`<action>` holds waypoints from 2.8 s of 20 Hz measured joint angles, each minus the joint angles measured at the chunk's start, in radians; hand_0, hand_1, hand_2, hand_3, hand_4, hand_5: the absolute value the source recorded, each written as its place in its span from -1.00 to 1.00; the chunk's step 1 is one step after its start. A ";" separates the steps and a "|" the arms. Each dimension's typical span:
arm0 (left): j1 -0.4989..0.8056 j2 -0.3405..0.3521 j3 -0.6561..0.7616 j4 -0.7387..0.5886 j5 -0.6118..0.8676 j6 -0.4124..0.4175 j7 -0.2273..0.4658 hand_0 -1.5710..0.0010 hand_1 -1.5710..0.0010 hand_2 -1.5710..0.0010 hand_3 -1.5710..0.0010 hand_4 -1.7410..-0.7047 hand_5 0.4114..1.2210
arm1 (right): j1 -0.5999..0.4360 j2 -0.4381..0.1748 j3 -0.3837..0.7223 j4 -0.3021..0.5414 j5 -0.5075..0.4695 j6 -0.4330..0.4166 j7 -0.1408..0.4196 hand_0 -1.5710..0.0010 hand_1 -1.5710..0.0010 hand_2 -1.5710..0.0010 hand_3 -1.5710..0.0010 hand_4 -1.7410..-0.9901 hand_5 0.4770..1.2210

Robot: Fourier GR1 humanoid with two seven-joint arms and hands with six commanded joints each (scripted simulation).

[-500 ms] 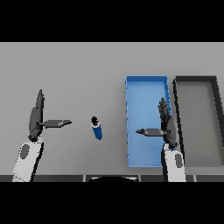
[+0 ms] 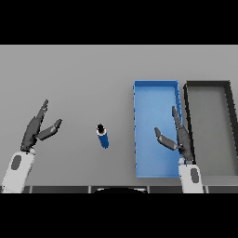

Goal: Pick up the blue pipe and place it into the blue bin.

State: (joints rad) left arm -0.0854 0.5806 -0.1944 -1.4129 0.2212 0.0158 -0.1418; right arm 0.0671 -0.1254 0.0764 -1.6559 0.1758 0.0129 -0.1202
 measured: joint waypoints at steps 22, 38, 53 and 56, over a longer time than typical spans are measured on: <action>0.021 -0.087 -0.292 -0.154 -0.102 -0.220 0.071 1.00 1.00 1.00 1.00 0.13 -0.88 | 0.019 -0.019 0.002 -0.041 -0.012 0.026 0.032 1.00 1.00 1.00 1.00 0.40 -0.60; -0.122 -0.341 -0.342 0.098 -0.180 -0.162 0.008 1.00 0.95 0.81 0.84 0.07 -0.66 | 0.035 -0.028 0.000 -0.046 0.004 0.019 0.024 1.00 1.00 1.00 1.00 0.41 -0.52; -0.091 -0.424 -0.338 0.018 -0.174 -0.120 -0.069 -0.89 -0.91 -0.92 -0.92 -0.48 0.93 | 0.034 -0.015 0.000 -0.037 -0.020 0.033 0.037 1.00 1.00 1.00 1.00 0.38 -0.59; -0.111 -0.439 -0.325 -0.031 -0.159 -0.129 -0.071 -0.95 -0.95 -0.96 -0.96 -0.47 0.97 | 0.011 -0.019 -0.008 -0.020 -0.020 0.031 0.048 1.00 1.00 1.00 1.00 0.39 -0.57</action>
State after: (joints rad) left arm -0.1969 0.1413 -0.5189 -1.4444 0.0621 -0.1136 -0.2130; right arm 0.0783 -0.1445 0.0686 -1.6759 0.1553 0.0438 -0.0724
